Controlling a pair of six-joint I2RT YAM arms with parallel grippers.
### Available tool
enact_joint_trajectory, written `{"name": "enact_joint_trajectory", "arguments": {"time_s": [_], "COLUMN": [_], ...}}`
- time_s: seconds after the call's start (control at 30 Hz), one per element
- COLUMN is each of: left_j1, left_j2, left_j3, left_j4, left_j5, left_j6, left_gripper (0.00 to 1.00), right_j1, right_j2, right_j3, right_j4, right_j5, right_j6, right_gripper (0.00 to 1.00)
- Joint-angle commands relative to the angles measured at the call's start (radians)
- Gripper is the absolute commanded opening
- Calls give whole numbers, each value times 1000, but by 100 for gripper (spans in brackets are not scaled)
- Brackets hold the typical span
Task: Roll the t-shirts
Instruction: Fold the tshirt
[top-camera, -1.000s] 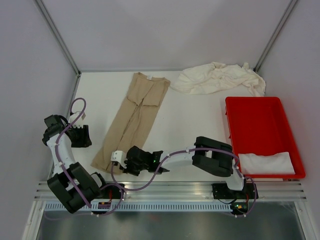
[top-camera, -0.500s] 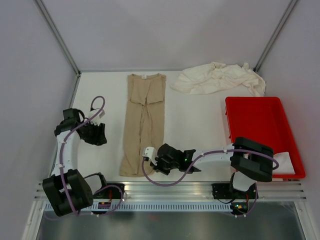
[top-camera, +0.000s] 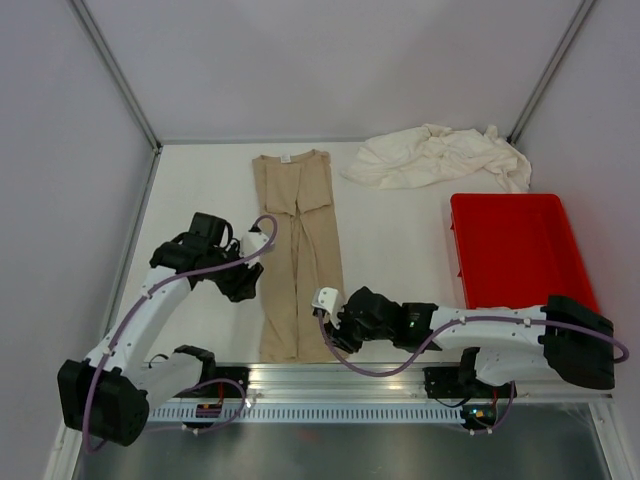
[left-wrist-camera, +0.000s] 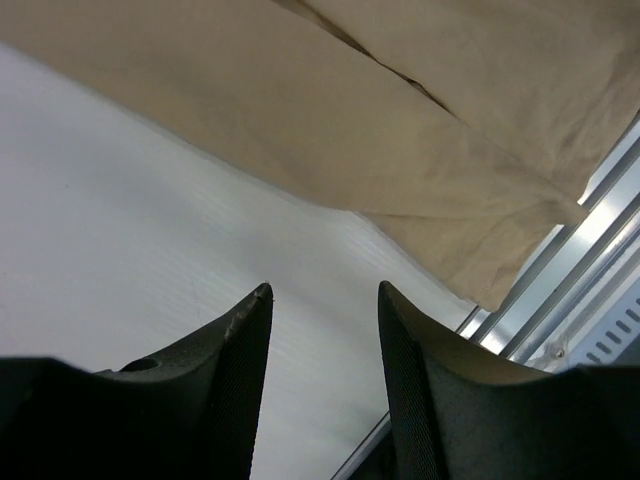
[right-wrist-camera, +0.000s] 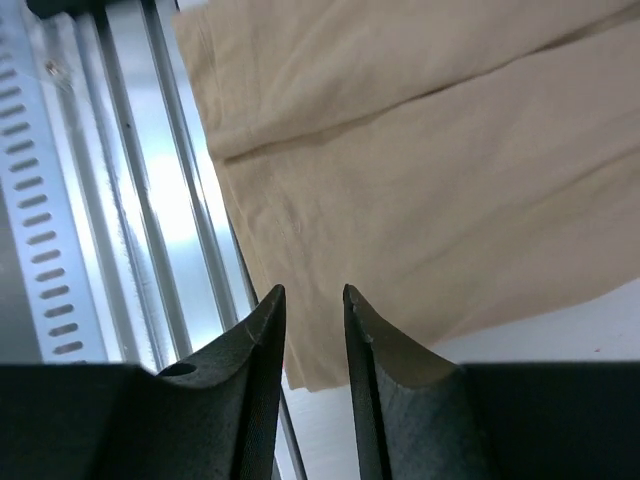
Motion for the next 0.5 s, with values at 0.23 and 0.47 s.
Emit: {"name": "enact_joint_trajectory", "arguments": {"time_s": [0.23,0.47], "left_j1": [-50,-30], "left_j2": [-170,228], "left_j3": [-128,145], "left_j4": [62,176], "left_j5": [-4,-146], "left_j6": [-18,-232], "left_gripper": [49,51], "right_j1": [-145,-58], "right_j2": [99,166], "right_j3": [192,241], "right_j4": [130,161], "right_j5": [-77,146], "right_j6": [342,195], "right_gripper": [42,39]}}
